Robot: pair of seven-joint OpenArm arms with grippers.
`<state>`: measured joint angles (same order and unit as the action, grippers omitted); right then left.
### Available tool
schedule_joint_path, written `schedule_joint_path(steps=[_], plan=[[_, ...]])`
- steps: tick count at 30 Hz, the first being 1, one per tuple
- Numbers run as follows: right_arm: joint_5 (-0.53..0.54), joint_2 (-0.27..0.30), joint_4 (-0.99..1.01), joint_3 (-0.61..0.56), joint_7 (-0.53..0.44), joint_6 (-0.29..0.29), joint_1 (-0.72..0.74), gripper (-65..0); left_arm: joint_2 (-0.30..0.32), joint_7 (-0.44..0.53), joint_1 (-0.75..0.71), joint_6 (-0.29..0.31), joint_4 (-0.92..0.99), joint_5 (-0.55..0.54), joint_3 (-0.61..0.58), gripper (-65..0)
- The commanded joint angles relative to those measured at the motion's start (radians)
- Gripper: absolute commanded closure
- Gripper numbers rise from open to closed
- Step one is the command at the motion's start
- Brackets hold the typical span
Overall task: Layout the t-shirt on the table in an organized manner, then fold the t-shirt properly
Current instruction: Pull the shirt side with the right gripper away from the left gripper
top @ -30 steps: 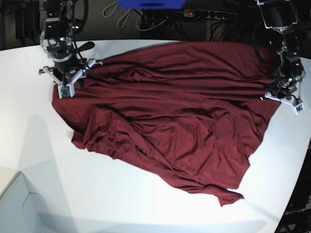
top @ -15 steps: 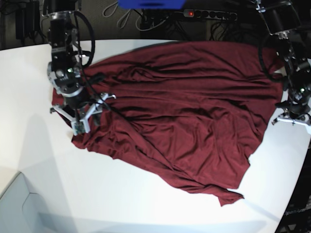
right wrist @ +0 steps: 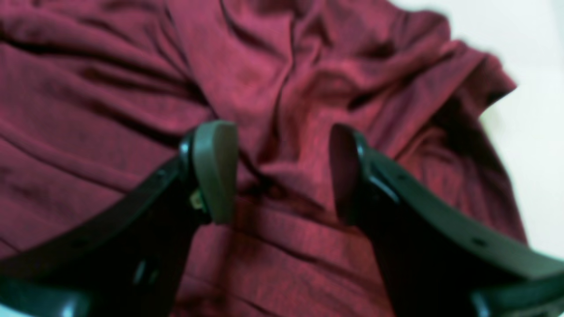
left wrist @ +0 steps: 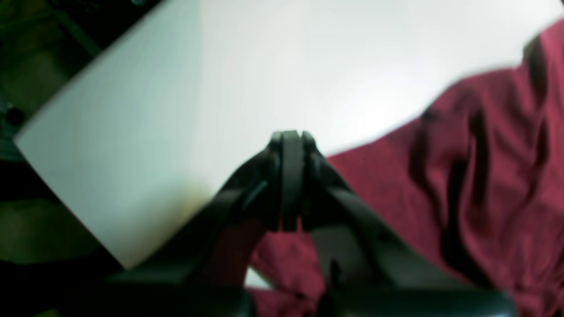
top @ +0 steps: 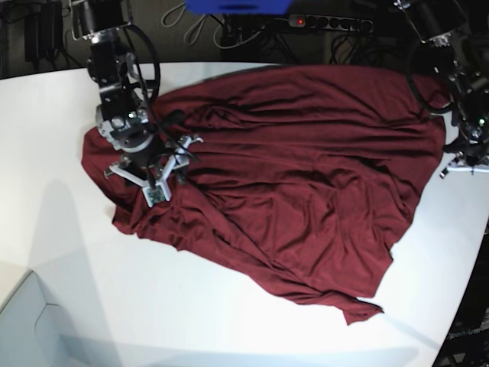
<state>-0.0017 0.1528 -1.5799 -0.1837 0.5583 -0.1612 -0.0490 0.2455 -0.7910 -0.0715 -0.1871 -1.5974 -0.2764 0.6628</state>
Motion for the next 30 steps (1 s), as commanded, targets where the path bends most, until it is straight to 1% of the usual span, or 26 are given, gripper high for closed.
schedule_joint_path(steps=[1, 7, 14, 19, 21, 24, 30], plan=[[0.002, 0.004, -0.015, 0.003, -0.025, -0.002, 0.016, -33.0, 0.018, 0.017, -0.003, 0.001, -0.019, 0.007, 0.015, -0.1], [0.002, 0.003, 0.075, -0.001, -0.028, -0.002, 0.061, -28.5, 0.022, 0.017, -0.009, 0.001, -0.014, 0.007, 0.025, -0.1], [0.004, 0.003, 0.092, 0.003, -0.031, -0.002, 0.08, -19.0, 0.021, 0.02, -0.009, 0.001, -0.008, 0.007, 0.027, -0.1], [0.004, 0.009, 0.071, 0.003, -0.122, -0.002, 0.08, -11.5, 0.019, 0.02, -0.009, 0.001, -0.008, 0.007, 0.027, -0.1], [0.004, 0.011, 0.071, 0.003, -0.139, -0.002, 0.082, -9.0, 0.019, 0.02, -0.009, 0.001, -0.008, 0.007, 0.027, -0.1], [0.004, 0.011, 0.077, 0.003, -0.143, -0.002, 0.107, -7.1, 0.019, 0.02, -0.011, 0.001, -0.007, 0.007, 0.027, -0.1], [0.004, 0.009, 0.132, 0.005, -0.146, -0.002, 0.166, -6.9, 0.019, 0.026, -0.031, 0.001, -0.007, 0.007, 0.027, -0.1]])
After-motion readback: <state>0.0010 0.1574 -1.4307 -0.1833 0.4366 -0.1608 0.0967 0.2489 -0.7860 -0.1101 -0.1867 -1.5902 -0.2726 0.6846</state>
